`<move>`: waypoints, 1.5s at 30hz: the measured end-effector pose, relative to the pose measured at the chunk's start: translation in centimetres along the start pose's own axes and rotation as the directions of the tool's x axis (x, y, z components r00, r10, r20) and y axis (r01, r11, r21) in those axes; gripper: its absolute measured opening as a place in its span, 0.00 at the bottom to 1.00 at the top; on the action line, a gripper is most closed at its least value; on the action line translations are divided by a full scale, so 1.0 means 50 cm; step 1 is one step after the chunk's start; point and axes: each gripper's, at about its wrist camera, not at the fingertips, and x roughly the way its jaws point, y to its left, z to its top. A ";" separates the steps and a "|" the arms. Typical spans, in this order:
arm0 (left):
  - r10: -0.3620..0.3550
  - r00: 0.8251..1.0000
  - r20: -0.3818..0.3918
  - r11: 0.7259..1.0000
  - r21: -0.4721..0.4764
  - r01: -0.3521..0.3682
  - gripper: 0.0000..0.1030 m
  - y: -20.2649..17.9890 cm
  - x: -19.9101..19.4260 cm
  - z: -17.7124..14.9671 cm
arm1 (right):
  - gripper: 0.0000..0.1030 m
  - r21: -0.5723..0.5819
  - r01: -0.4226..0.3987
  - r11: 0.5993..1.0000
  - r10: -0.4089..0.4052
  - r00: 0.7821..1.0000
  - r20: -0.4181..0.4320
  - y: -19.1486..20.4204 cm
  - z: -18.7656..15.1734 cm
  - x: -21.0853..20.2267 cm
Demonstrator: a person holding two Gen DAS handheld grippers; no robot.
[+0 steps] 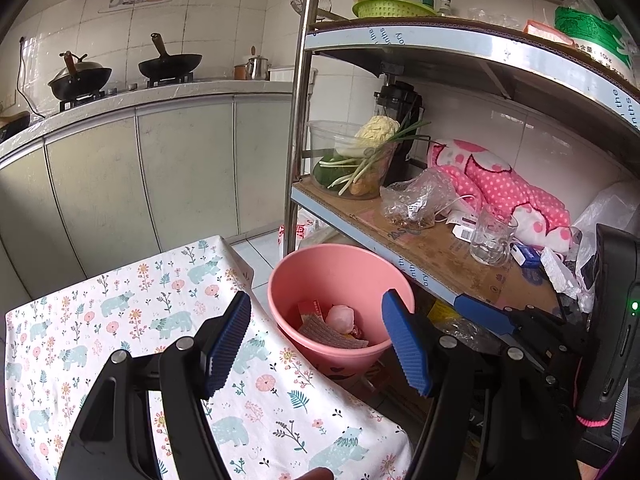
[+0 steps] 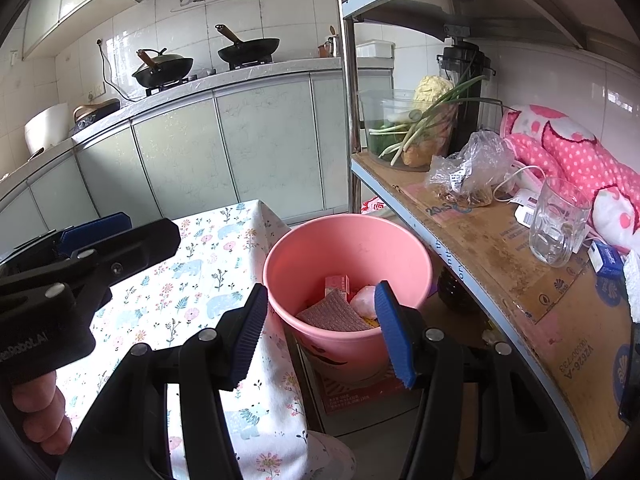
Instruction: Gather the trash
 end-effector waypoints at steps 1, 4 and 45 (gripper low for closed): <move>-0.001 1.000 0.002 1.000 0.002 0.001 0.65 -0.001 -0.001 0.000 | 0.55 0.000 0.000 1.000 0.000 1.000 0.000 0.001 -0.001 0.000; -0.004 1.000 0.003 1.000 0.003 0.004 0.65 -0.001 -0.003 0.000 | 0.55 -0.002 -0.002 1.000 0.002 1.000 -0.001 0.003 -0.005 -0.001; -0.015 1.000 0.016 1.000 0.003 0.015 0.65 0.003 -0.016 -0.007 | 0.55 -0.028 -0.010 1.000 0.009 1.000 -0.025 0.024 -0.009 0.012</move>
